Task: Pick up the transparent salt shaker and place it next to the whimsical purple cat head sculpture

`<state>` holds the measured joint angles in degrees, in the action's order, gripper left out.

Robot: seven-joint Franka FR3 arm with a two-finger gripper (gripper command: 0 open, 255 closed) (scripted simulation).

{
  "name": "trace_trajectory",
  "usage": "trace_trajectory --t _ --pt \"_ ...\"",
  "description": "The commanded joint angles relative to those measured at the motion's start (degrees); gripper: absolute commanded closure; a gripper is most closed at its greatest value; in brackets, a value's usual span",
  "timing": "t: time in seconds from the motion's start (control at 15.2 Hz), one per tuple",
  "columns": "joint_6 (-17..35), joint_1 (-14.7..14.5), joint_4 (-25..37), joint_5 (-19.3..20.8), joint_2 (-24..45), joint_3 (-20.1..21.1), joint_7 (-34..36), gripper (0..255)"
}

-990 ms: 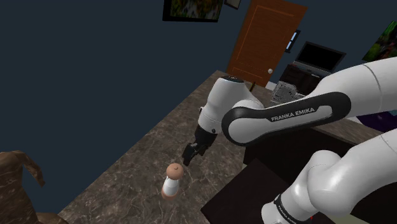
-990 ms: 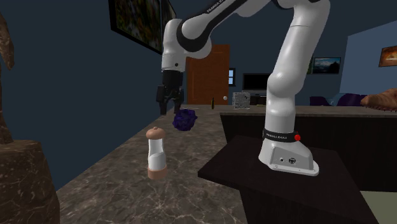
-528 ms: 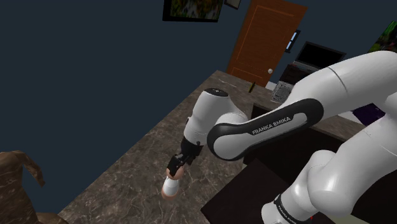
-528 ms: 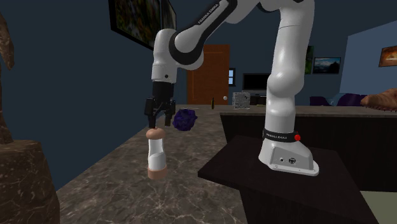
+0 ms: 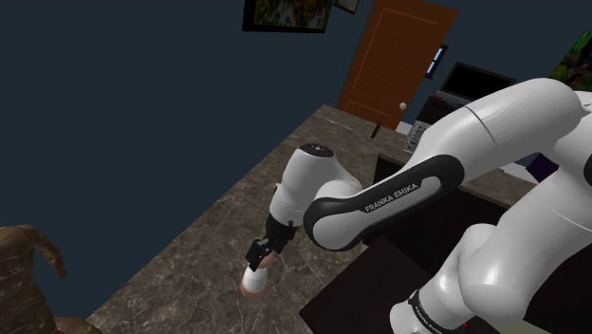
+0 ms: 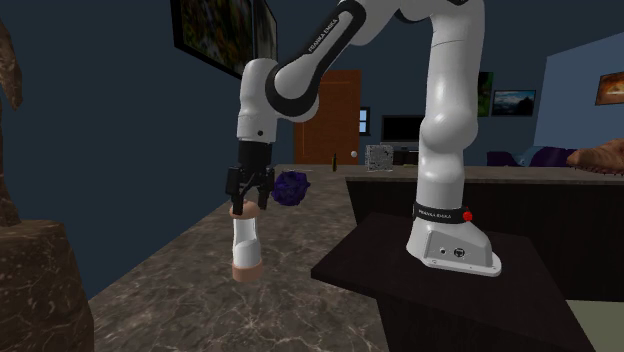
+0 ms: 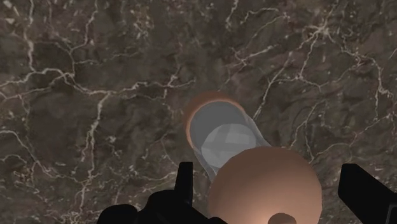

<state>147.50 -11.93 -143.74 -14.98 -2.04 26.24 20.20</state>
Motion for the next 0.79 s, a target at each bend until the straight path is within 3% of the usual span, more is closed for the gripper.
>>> trace_trajectory --t 0.0,0.2,0.26,0.73 --pt "0.11 -0.01 0.01 0.06 0.11 0.01 0.05 0" --pt "0.10 -0.01 0.01 0.05 0.10 0.01 0.04 0" --pt "0.10 -0.01 0.01 0.05 0.10 0.01 0.04 255" --pt "0.11 -0.01 0.01 0.05 0.10 0.01 0.05 255"
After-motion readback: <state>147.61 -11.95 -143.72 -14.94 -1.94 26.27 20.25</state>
